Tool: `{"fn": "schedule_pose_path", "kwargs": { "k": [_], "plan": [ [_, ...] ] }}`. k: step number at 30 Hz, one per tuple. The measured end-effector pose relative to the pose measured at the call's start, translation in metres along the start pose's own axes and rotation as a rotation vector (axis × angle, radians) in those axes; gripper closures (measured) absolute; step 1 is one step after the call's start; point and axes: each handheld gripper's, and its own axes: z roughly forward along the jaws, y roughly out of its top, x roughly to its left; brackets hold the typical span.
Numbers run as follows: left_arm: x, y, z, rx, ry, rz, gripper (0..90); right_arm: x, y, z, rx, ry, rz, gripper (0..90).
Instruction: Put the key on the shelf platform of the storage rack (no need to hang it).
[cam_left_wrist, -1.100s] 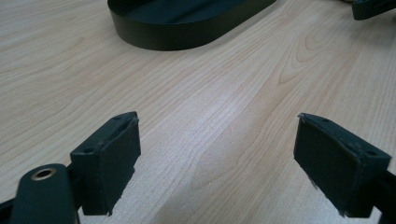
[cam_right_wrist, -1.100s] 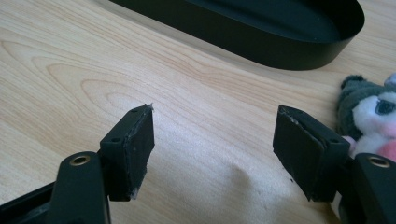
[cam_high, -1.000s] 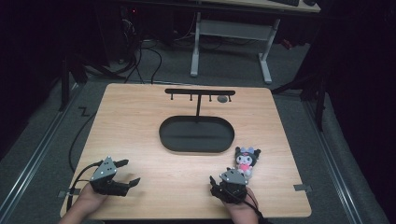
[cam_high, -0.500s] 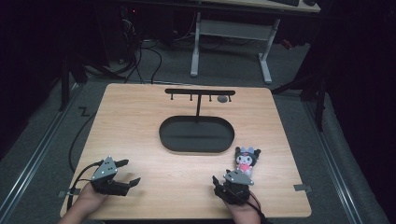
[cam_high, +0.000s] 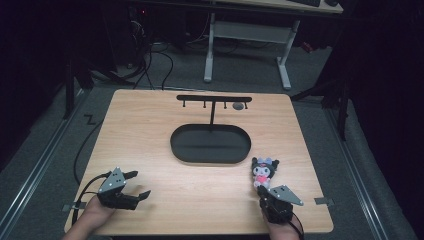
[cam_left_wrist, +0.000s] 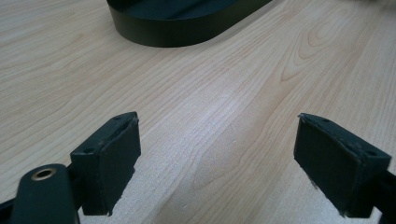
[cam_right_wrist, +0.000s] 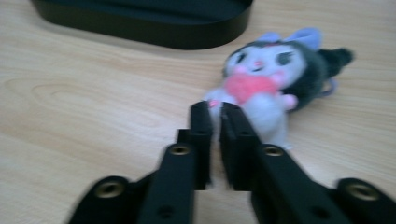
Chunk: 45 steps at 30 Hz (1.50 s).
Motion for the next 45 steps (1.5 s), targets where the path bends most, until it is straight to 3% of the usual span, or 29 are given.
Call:
{"fn": "schedule_pose_path", "kwargs": {
  "k": [5,11,14,29,31,33,38,45],
  "plan": [
    [0.0,0.0,0.0,0.0,0.001,0.002,15.6,-0.001,0.001,-0.001,-0.017,-0.04,-0.01,90.0],
    [-0.001,0.0,0.0,0.003,0.003,0.007,15.6,0.007,0.001,0.007,-0.003,-0.054,-0.038,89.7],
    [-0.001,0.0,0.0,0.004,0.001,0.008,15.6,0.004,0.001,0.009,0.004,-0.06,-0.021,89.5],
    [-0.001,0.0,0.0,0.004,0.001,0.008,15.6,-0.033,-0.004,0.008,0.009,-0.148,0.047,88.2],
    [-0.001,0.0,0.0,0.003,0.001,0.006,15.6,-0.039,-0.003,0.005,0.002,-0.138,0.084,88.2],
    [-0.001,0.0,0.0,0.004,0.001,0.007,15.6,-0.039,-0.001,0.001,-0.014,-0.134,0.087,88.2],
    [-0.001,0.0,0.0,0.004,0.002,0.007,15.6,-0.024,0.004,-0.003,-0.039,-0.09,0.047,87.5],
    [-0.001,0.0,0.0,0.003,0.001,0.008,15.6,-0.005,0.005,0.005,-0.008,-0.018,0.008,83.7]
  ]
}}
